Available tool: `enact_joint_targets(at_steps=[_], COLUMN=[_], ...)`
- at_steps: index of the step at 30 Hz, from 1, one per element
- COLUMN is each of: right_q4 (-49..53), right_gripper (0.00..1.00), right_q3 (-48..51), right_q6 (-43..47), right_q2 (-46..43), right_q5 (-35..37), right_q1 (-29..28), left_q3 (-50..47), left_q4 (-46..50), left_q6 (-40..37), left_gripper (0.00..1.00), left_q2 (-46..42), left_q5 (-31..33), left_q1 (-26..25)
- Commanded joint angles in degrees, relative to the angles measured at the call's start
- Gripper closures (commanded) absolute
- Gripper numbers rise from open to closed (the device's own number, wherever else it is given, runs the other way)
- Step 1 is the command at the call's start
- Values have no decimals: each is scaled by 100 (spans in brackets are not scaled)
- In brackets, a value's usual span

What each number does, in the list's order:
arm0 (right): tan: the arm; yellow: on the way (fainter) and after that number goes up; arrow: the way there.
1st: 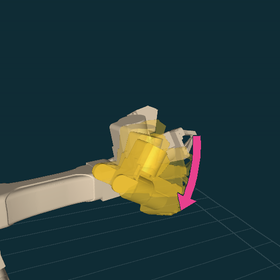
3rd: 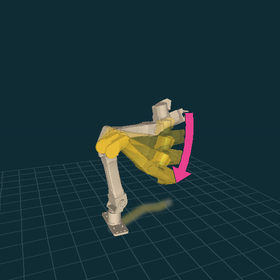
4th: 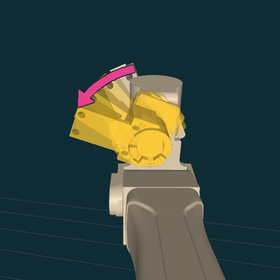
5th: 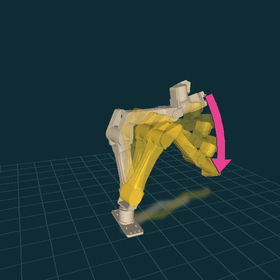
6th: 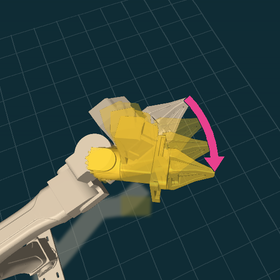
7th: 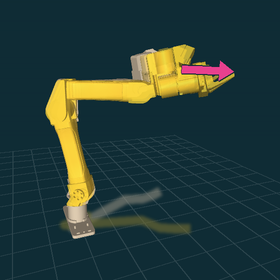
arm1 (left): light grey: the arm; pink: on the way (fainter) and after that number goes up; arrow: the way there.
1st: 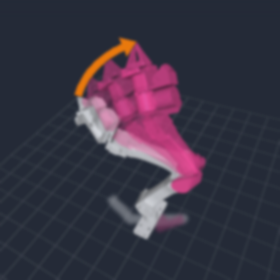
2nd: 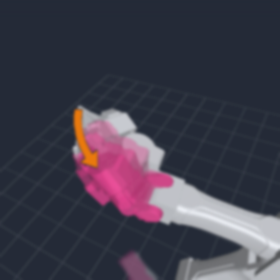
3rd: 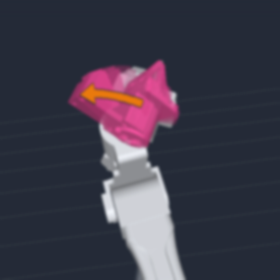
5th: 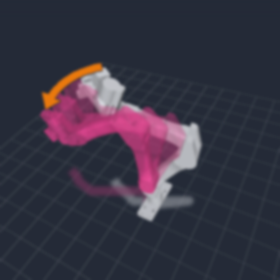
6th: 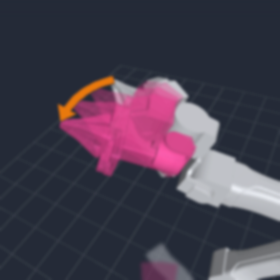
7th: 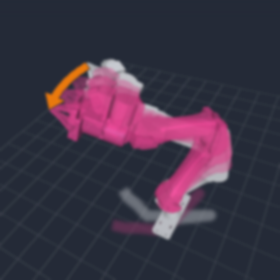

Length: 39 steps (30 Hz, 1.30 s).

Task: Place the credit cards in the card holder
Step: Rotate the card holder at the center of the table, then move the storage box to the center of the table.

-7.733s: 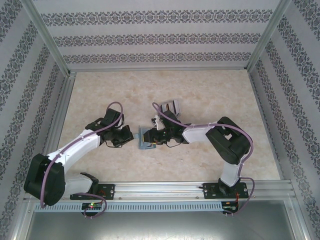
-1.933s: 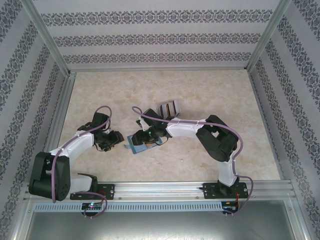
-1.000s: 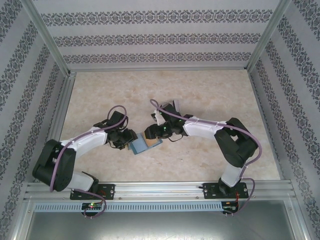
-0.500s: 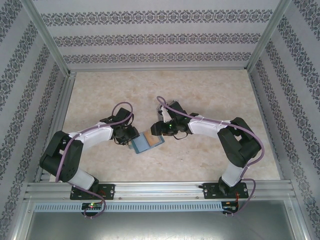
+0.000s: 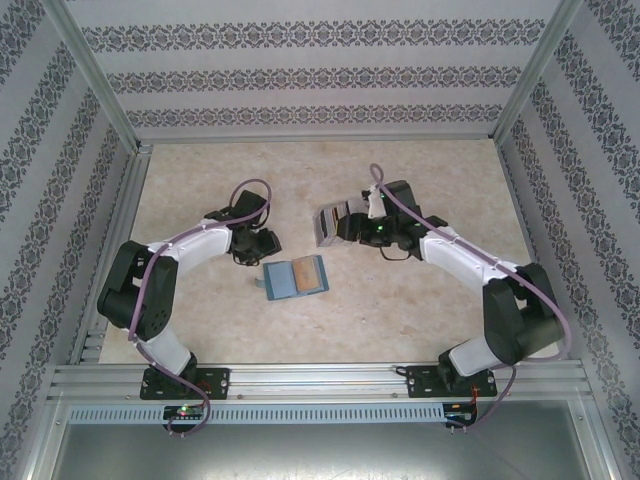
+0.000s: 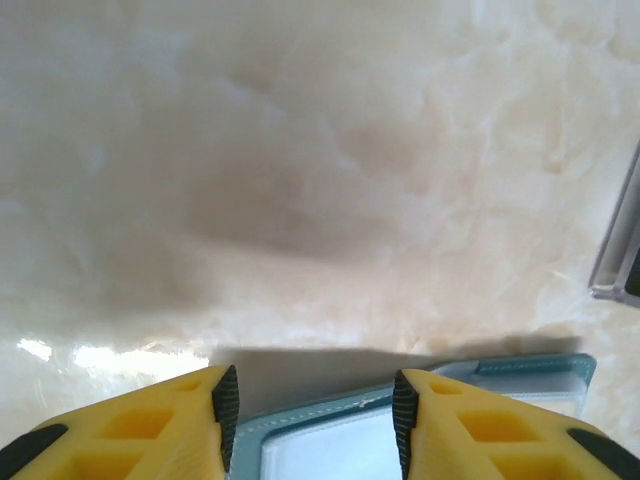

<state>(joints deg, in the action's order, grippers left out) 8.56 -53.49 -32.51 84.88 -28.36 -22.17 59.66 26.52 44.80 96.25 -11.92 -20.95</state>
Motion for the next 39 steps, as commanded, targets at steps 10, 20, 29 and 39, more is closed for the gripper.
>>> enact_joint_targets(at_steps=[10,20,29,39], right_q4=[628,1298,1510,1518], right_gripper=[44,44,44,43], right_q3=[-931,-2133,-2687,-2839], right_q6=[467,752,840,860], right_q2=[940,2045,2438,2526], right_q5=[190,198,43,-50], right_q1=[741,598,296,274], left_q3=[1256,2106,2660,2770], left_q4=[843,354,255,15], left_q6=[-643,-357,-213,-19], left_gripper=[46,45,45,45], left_q2=[82,1187,1830,2154], left_q5=[-165,-906,-1047,-1119], left_q1=[384,-3,-121,-320])
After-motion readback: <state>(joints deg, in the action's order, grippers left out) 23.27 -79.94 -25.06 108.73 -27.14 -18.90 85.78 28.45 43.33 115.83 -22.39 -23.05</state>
